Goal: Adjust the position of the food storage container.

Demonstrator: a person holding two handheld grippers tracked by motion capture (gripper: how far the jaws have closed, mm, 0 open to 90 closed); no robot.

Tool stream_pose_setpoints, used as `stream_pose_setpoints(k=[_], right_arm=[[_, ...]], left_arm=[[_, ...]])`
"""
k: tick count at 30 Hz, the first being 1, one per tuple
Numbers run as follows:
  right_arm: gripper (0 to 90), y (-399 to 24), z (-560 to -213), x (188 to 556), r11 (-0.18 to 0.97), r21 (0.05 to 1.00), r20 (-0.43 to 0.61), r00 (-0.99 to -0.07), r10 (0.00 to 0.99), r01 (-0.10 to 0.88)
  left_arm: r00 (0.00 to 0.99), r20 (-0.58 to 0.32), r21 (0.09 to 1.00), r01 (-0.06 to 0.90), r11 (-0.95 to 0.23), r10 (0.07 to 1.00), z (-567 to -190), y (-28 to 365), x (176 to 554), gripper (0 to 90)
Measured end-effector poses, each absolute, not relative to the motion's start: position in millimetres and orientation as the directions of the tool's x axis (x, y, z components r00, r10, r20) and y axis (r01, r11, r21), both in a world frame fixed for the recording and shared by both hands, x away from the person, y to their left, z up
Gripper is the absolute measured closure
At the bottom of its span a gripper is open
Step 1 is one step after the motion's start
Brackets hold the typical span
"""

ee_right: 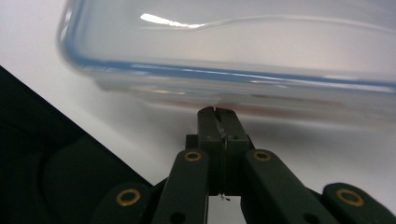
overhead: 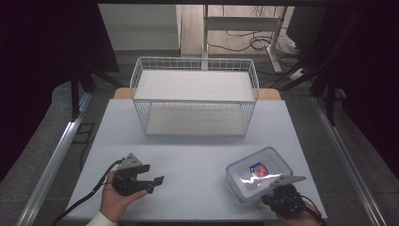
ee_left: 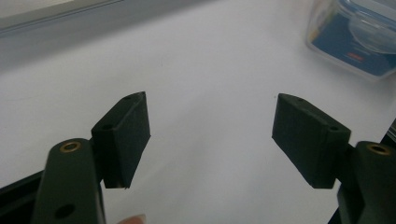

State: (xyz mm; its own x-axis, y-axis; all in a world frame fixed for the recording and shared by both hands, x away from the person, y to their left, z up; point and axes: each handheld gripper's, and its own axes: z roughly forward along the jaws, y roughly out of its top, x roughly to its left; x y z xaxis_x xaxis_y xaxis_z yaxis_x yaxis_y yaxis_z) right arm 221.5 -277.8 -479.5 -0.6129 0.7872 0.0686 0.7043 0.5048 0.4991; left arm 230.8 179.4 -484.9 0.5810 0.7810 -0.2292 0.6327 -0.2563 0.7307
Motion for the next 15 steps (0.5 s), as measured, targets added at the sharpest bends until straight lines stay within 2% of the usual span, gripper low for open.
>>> stream_pose_setpoints(k=[7, 15], right_arm=[[88.9, -255, -485, 229, 0.536, 0.499, 0.062, -0.645, 0.762, 0.681], [88.9, -274, -461, 218, 0.499, 0.561, 0.068, -0.637, 0.768, 0.661]], left_arm=[[0.583, -0.225, 0.729, 0.632, -0.262, 0.78, -485, 180, 231, 27.5], [0.575, -0.23, 0.728, 0.637, -0.254, 0.785, -485, 182, 232, 27.5]])
